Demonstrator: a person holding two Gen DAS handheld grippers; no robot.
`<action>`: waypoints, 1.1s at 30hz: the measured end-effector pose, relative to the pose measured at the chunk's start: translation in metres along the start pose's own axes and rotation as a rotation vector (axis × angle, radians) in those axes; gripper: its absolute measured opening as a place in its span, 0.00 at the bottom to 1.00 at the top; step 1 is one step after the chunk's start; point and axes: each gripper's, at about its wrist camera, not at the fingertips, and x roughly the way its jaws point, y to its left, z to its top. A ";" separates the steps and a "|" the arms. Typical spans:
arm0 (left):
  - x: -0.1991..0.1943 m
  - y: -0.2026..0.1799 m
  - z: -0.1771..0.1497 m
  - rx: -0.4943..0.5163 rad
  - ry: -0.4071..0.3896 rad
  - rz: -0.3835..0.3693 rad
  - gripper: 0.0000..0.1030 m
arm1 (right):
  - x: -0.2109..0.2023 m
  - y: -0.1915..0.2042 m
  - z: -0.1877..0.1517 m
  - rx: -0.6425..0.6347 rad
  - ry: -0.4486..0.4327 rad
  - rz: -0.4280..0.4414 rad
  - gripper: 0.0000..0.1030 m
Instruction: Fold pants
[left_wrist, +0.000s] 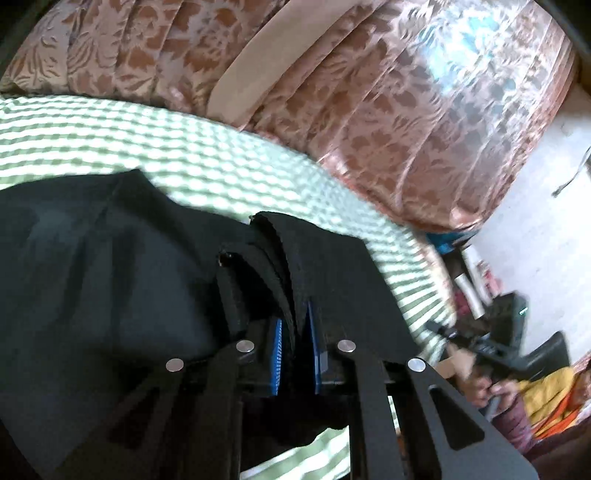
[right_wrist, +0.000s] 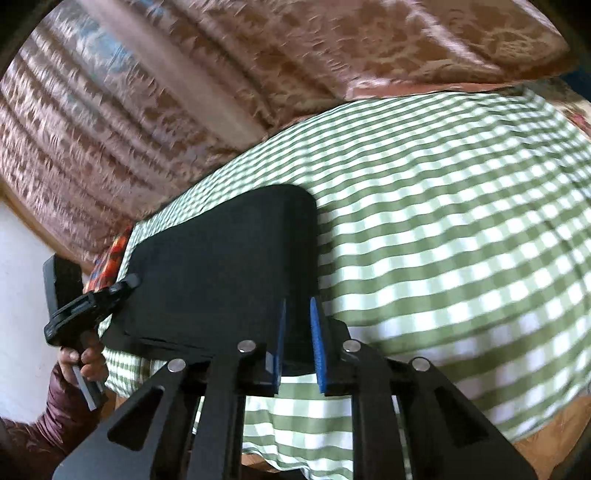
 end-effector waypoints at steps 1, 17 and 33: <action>0.007 0.004 -0.005 0.010 0.025 0.030 0.11 | 0.009 0.009 -0.002 -0.037 0.023 0.000 0.12; -0.039 0.000 0.000 -0.060 -0.145 0.002 0.29 | 0.028 0.059 0.007 -0.268 0.061 -0.084 0.17; 0.016 0.007 -0.040 0.008 0.010 0.088 0.21 | 0.111 0.048 0.039 -0.150 -0.009 -0.101 0.32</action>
